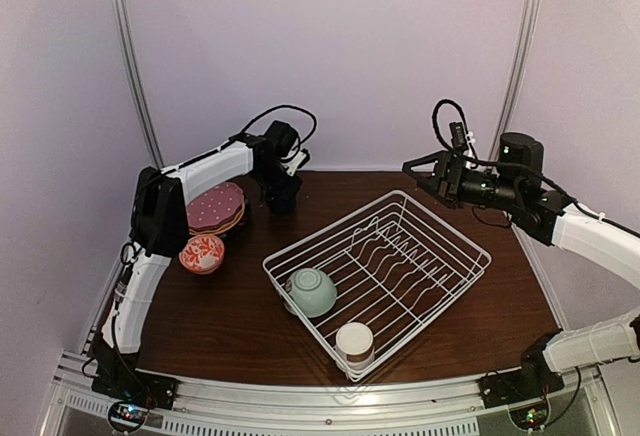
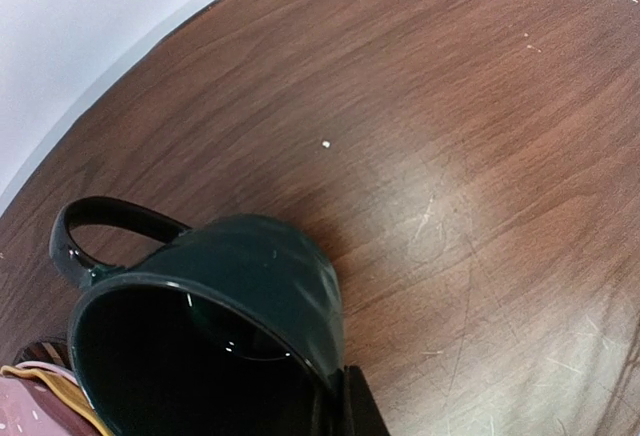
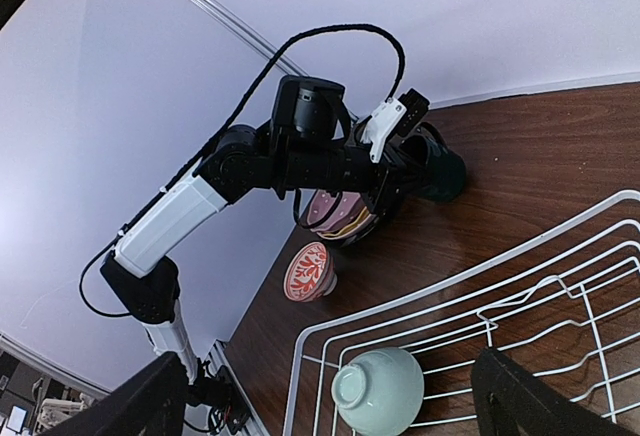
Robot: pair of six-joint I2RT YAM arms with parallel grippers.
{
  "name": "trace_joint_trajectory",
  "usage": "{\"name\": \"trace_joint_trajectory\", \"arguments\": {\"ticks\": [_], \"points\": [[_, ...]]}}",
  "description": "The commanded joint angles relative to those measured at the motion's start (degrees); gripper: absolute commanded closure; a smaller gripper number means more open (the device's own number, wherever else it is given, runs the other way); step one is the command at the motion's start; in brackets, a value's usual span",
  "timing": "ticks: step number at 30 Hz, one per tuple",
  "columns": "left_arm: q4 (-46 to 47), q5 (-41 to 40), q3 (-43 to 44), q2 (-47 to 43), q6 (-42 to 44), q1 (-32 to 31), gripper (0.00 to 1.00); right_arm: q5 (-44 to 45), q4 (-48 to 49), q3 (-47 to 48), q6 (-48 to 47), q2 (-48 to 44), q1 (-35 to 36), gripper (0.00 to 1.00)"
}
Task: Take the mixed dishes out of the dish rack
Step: Place the cup at the corner of the board, then grab the cup from the dish rack.
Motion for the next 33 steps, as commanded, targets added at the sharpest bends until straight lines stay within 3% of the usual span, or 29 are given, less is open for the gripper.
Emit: {"name": "trace_joint_trajectory", "arguments": {"ticks": [1, 7, 15, 19, 25, 33], "points": [[2.1, -0.6, 2.9, 0.1, 1.3, 0.5, 0.96, 0.0, -0.7, 0.6, -0.9, 0.1, -0.2, 0.00], [2.1, -1.1, 3.5, 0.3, 1.6, 0.5, 0.77, 0.1, -1.6, 0.8, -1.3, -0.3, -0.2, 0.00], [1.6, -1.1, 6.0, 0.2, 1.8, 0.5, 0.63, 0.0, -3.1, 1.4, -2.4, -0.5, -0.1, 0.00], [1.8, 0.8, 6.4, -2.4, 1.2, 0.5, 0.42, 0.8, -9.7, 3.5, -6.9, -0.7, 0.9, 0.00], [5.0, 2.8, 2.3, -9.7, 0.0, 0.1, 0.03, 3.0, -20.8, 6.9, -15.0, -0.3, 4.3, 0.00], [9.4, 3.7, -5.0, -20.1, -0.9, -1.4, 0.03, 10.7, -36.2, 11.9, -28.1, 0.5, 14.2, 0.00]]}}
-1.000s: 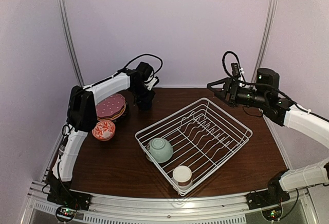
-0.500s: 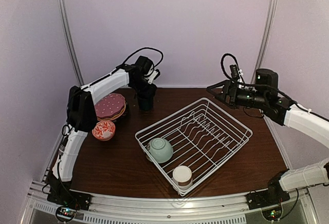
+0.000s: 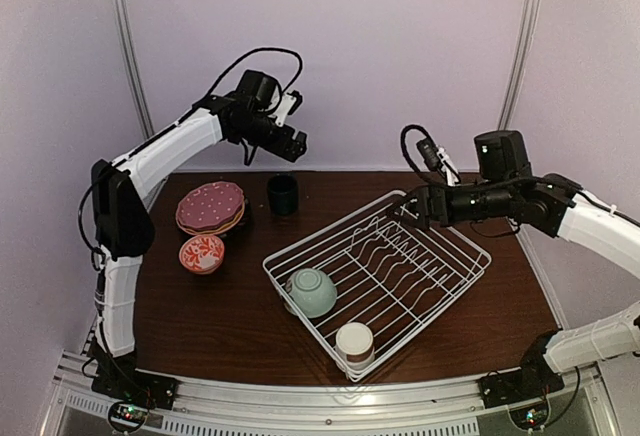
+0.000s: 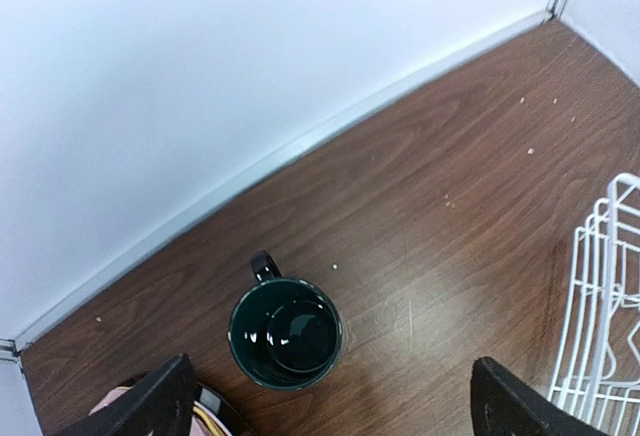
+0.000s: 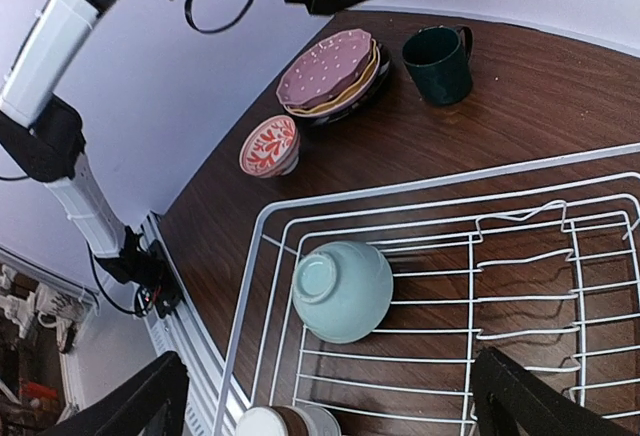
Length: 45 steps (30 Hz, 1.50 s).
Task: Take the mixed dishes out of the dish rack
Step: Grab the cup from the dish rack.
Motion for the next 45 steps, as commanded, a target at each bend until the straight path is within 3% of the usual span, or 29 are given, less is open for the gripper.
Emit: {"name": "trace_joint_trajectory", "arguments": {"ticks": [1, 8, 25, 45], "points": [[5.7, 1.6, -4.3, -7.3, -1.2, -1.1, 0.03, 7.9, -12.6, 3.7, -10.2, 0.8, 6.6, 0.00], [9.2, 6.3, -16.2, -15.9, -3.0, -2.3, 0.03, 13.4, -18.1, 3.1, -14.2, 1.9, 14.1, 0.00], [14.3, 3.3, -37.3, -31.5, -5.4, -4.5, 0.02, 28.5, -28.1, 6.0, -20.4, 12.9, 34.7, 0.01], [16.3, 5.6, -41.4, -33.3, -6.0, -4.5, 0.03, 31.2, -29.4, 9.9, -22.1, 22.7, 39.7, 0.03]]}}
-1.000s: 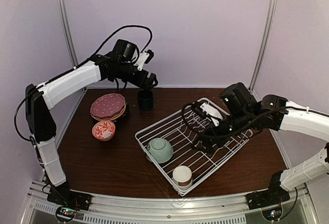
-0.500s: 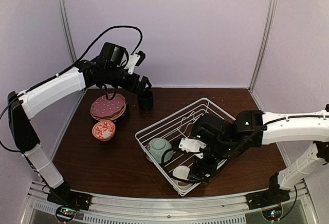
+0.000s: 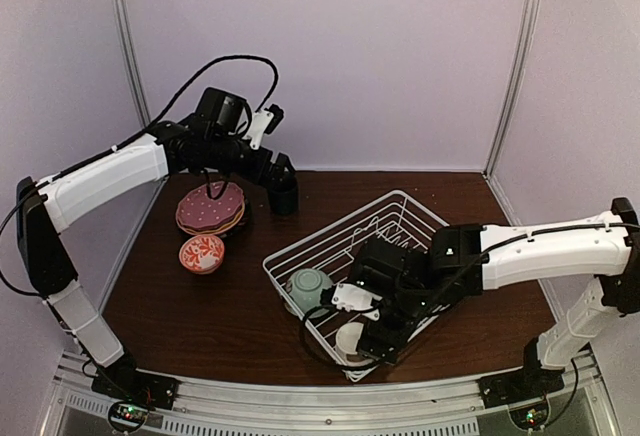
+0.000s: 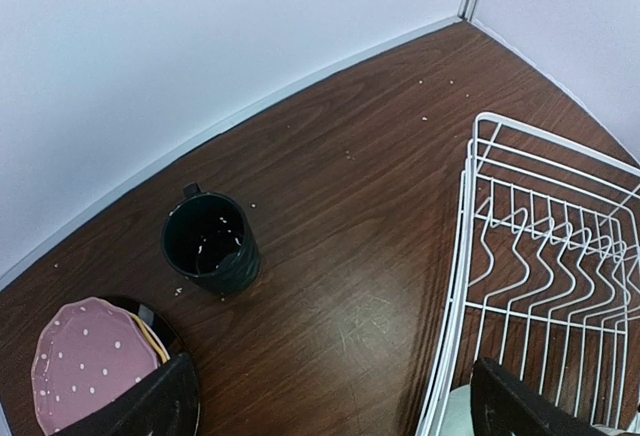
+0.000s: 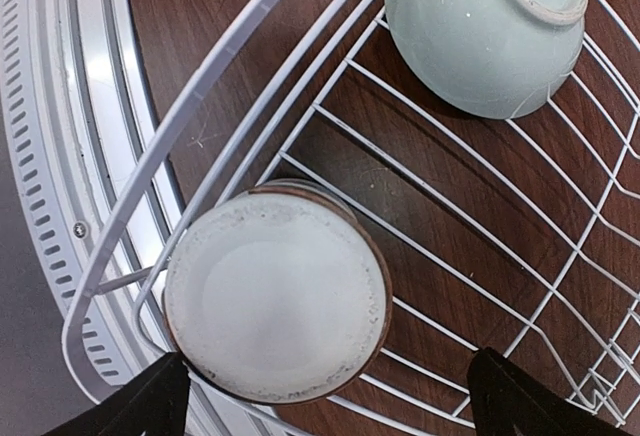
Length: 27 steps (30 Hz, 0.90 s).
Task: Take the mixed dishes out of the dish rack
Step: Grab the cup from the dish rack.
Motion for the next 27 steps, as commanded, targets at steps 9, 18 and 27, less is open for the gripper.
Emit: {"name": "trace_joint_trajectory", "arguments": {"ticks": [9, 18, 27], "points": [[3.6, 1.4, -2.3, -1.1, -0.5, -0.1, 0.03, -0.4, -1.0, 3.1, -0.6, 4.5, 0.6, 0.03], [3.6, 1.6, -2.8, -1.2, -0.3, -0.1, 0.03, -0.3, 0.1, 4.0, -2.4, 6.4, 0.6, 0.06], [3.5, 2.0, -2.8, -1.3, 0.2, -0.1, 0.02, -0.1, 0.3, 4.5, -2.9, 7.8, 0.5, 0.06]]}}
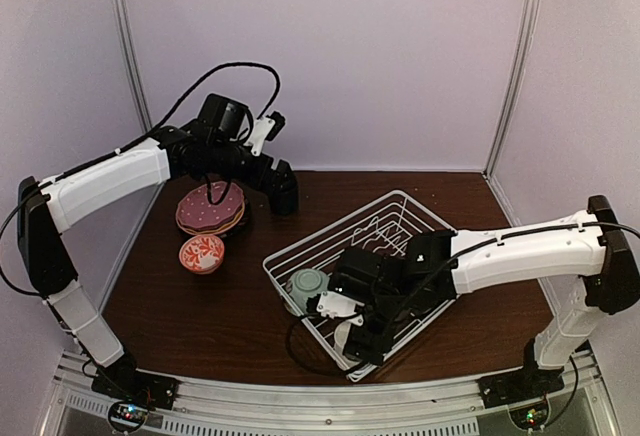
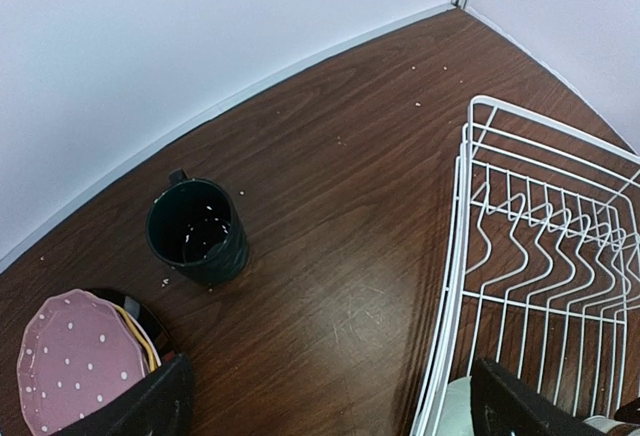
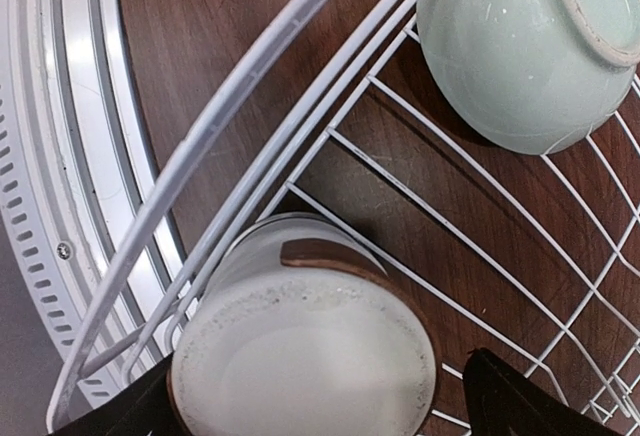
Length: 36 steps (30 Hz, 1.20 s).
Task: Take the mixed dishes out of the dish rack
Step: Grab the cup from the dish rack, then pass from the right arm to the left
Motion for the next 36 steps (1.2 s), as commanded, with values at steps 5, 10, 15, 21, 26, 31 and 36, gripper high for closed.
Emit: {"name": "trace_joint_trajectory", "arguments": {"ticks": [5, 10, 15, 21, 26, 31, 36], "points": [[2.4, 0.7, -0.6, -1.2, 0.3, -0.1, 0.03, 0.7, -0.8, 2.0, -1.1, 0.8, 0.3, 0.20], [2.4, -1.9, -1.0, -1.7, -0.3, -0.1, 0.03, 1.4, -0.7, 2.3, -0.8, -1.1, -0.3, 0.33], [2.7, -8.9, -1.0, -3.2, -0.6, 0.0, 0.03, 1.3, 0.3, 2.8, 0.2, -4.5, -2.5, 0.39], [6.8, -12.5, -3.3, -7.1, -0.9, 0.0, 0.03, -0.8, 4.6, 2.5, 3.4, -9.9, -7.8, 0.45], [12.1, -8.1, -7.6, -10.2, -1.7, 0.0, 0.02, -2.1, 8.5, 1.2, 5.8, -14.3, -13.7, 0.48], [19.6, 0.0, -13.9, -12.9, -2.7, 0.0, 0.03, -3.9, 14.7, -0.9, 9.7, -18.6, -19.5, 0.48], [31.3, 9.8, -21.8, -17.5, -4.8, 0.0, 0.03, -6.8, 22.4, -1.9, 15.2, -22.0, -25.1, 0.48]]}}
